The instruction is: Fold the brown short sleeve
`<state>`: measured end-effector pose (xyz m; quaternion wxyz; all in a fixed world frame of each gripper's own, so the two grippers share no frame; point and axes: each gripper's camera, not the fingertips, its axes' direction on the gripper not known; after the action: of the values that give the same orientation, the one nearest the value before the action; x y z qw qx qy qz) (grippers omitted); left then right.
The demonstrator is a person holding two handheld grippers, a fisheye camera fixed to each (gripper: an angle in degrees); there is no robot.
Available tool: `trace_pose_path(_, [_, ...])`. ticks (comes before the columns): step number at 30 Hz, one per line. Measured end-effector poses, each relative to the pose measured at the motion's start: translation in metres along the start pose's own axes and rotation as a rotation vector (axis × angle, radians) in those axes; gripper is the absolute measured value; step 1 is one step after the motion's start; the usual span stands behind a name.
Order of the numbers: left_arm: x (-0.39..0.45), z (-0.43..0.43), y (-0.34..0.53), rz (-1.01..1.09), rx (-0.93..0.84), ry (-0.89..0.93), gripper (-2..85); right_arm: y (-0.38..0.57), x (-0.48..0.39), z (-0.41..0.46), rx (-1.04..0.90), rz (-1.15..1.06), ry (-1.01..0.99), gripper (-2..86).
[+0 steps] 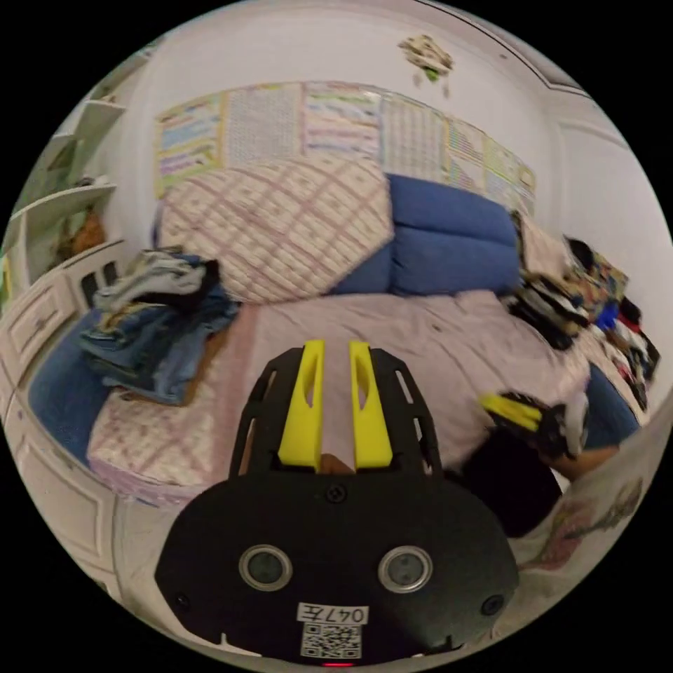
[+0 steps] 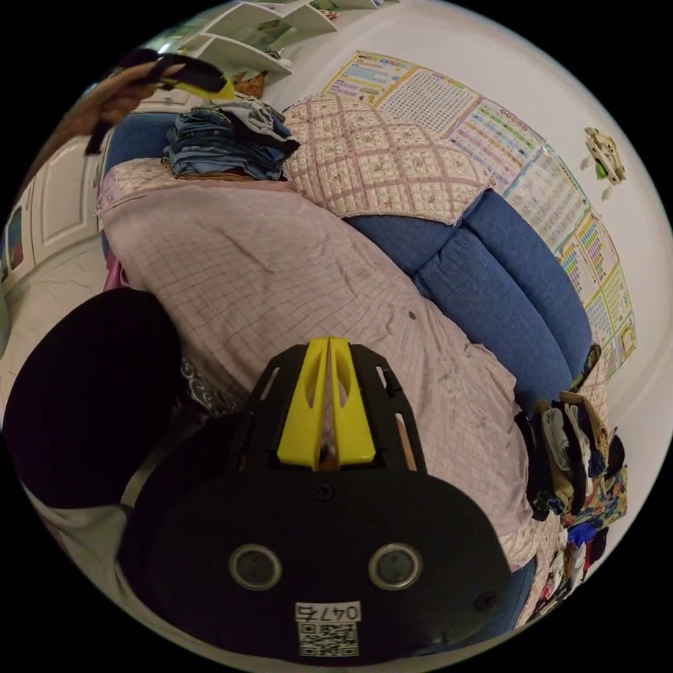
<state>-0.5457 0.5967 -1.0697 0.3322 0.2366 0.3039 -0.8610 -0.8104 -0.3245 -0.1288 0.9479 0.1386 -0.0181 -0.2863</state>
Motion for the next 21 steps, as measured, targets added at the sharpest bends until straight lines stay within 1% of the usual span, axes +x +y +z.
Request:
trace_pose_path(2, [-0.042, 0.009, -0.081, -0.092, 0.021, -0.120, 6.1, -0.003, -0.004, -0.003, -0.005, 0.004, 0.000, -0.5])
trace_pose_path(3, [-0.052, 0.013, -0.100, -0.115, 0.029, -0.144, 6.0, -0.004, -0.005, -0.004, -0.008, 0.003, 0.001, -0.5])
trace_pose_path(5, [-0.093, 0.032, -0.172, -0.215, 0.031, -0.195, 6.0, -0.007, -0.010, -0.006, -0.018, -0.009, 0.003, -0.6])
trace_pose_path(8, [-0.118, 0.055, -0.246, -0.276, 0.025, -0.267, 7.4, -0.009, -0.016, -0.009, -0.029, -0.026, 0.015, -0.6])
trace_pose_path(9, [-0.120, 0.058, -0.259, -0.285, 0.032, -0.274, 7.8, -0.010, -0.017, -0.010, -0.032, -0.028, 0.018, -0.5])
trace_pose_path(11, [-0.127, 0.070, -0.303, -0.332, 0.096, -0.267, 8.7, -0.010, -0.017, -0.011, -0.043, -0.014, 0.023, -0.5])
trace_pose_path(15, [-0.131, 0.097, -0.353, -0.400, 0.092, -0.285, 10.1, -0.008, -0.015, -0.012, -0.061, 0.019, 0.031, -0.5])
trace_pose_path(17, [-0.133, 0.119, -0.374, -0.446, 0.042, -0.310, 10.1, -0.008, -0.017, -0.013, -0.071, 0.012, 0.041, -0.5])
trace_pose_path(21, [-0.132, 0.145, -0.389, -0.478, -0.009, -0.276, 9.8, -0.005, -0.020, -0.016, -0.085, -0.003, 0.061, -0.6])
